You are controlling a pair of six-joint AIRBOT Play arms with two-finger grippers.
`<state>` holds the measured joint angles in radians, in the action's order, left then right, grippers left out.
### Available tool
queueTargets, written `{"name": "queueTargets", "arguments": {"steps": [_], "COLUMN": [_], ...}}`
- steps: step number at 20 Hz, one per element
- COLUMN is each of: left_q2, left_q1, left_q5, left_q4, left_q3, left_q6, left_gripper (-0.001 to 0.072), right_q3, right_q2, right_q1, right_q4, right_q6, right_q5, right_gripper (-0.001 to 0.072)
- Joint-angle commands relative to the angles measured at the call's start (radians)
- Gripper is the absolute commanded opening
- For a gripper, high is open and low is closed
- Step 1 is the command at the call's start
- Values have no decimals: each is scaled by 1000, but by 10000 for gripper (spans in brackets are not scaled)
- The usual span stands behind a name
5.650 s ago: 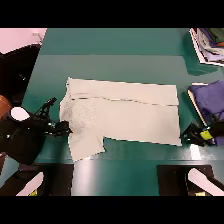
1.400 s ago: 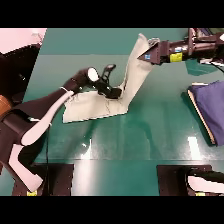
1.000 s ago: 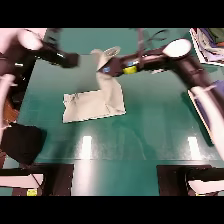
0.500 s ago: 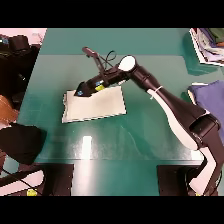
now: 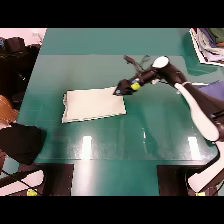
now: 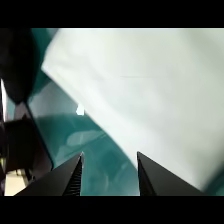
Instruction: Fold the shirts.
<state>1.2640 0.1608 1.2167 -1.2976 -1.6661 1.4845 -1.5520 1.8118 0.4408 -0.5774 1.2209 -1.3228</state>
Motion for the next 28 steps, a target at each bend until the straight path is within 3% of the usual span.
{"name": "queueTargets", "arguments": {"steps": [1,3,4,11,12,14,15,16,22,28], "left_q2": [-1,-1,-1,-1,-1,0,1,1,1,2], "left_q1": [-1,-1,-1,-1,-1,-1,-1,-8,-151,-292], "left_q5": [-2,-4,-4,-3,-1,4,8,10,2,-21], "left_q4": [18,22,24,26,26,40,51,53,47,48], "left_q3": [1,1,1,1,1,1,1,1,1,1], "left_q6": [0,0,0,0,0,0,0,0,-1,0], "left_gripper": [30,30,30,31,30,30,30,30,29,30], "right_q3": [257,331,351,219,175,95,66,42,19,21], "right_q2": [-99,-108,-103,54,77,109,119,122,-9,-257], "right_q1": [-102,-101,-90,63,88,122,129,133,6,-354], "right_q4": [2,10,11,140,140,130,125,103,-85,-320], "right_q6": [5,5,5,-11,-11,-11,-11,-10,42,179], "right_q5": [167,257,290,319,319,318,317,318,301,240], "right_gripper": [377,436,524,516,491,317,187,10,14,15]}}
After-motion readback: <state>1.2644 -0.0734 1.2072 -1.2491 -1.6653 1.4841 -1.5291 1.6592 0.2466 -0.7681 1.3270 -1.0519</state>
